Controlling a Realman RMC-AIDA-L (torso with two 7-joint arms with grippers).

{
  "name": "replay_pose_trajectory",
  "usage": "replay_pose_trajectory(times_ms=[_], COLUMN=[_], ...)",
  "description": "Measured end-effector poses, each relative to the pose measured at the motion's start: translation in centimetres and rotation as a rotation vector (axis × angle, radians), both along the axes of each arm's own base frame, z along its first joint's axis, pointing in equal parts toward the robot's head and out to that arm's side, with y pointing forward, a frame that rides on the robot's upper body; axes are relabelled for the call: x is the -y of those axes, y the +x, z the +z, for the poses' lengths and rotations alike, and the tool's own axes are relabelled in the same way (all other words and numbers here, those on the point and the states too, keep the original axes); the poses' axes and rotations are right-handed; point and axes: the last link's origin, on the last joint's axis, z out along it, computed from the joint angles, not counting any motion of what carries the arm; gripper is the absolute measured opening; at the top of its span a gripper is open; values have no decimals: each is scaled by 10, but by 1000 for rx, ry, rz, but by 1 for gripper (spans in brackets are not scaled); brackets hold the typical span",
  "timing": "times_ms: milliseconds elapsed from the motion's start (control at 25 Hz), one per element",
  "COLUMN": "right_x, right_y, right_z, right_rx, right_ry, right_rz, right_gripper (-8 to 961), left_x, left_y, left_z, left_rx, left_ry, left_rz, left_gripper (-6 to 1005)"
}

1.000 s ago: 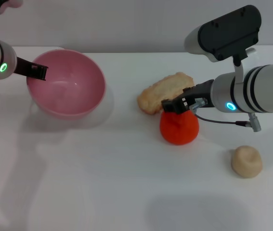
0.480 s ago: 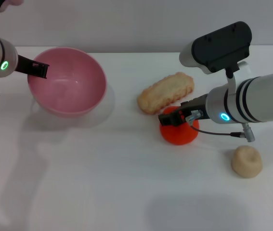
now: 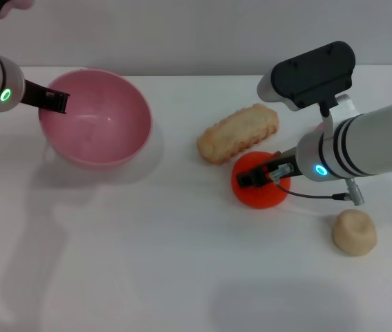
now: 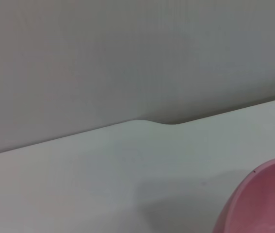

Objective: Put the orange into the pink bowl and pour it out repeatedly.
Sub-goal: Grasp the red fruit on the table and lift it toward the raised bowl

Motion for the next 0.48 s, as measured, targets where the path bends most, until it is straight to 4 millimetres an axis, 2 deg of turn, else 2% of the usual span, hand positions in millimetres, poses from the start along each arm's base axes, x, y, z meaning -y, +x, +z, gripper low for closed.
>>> replay_pose_trajectory(times_ms=[160, 320, 440, 480], right_x=[-2, 2, 2, 2], right_y=[1, -9, -12, -14], right_z=[-2, 1, 2, 3], right_rx=[10, 1, -1, 2], right_ry=[-3, -2, 0, -1], right_rz=[-4, 55, 68, 74], right_gripper=[702, 701, 511, 476], left_x=[0, 0, 0, 0], left_y=[0, -1, -2, -2], left_z=[0, 0, 0, 0], left_rx=[-2, -2, -2, -3], left_ry=[-1, 0, 1, 0], left_rz=[0, 0, 1, 0], left_gripper=[43, 43, 43, 43])
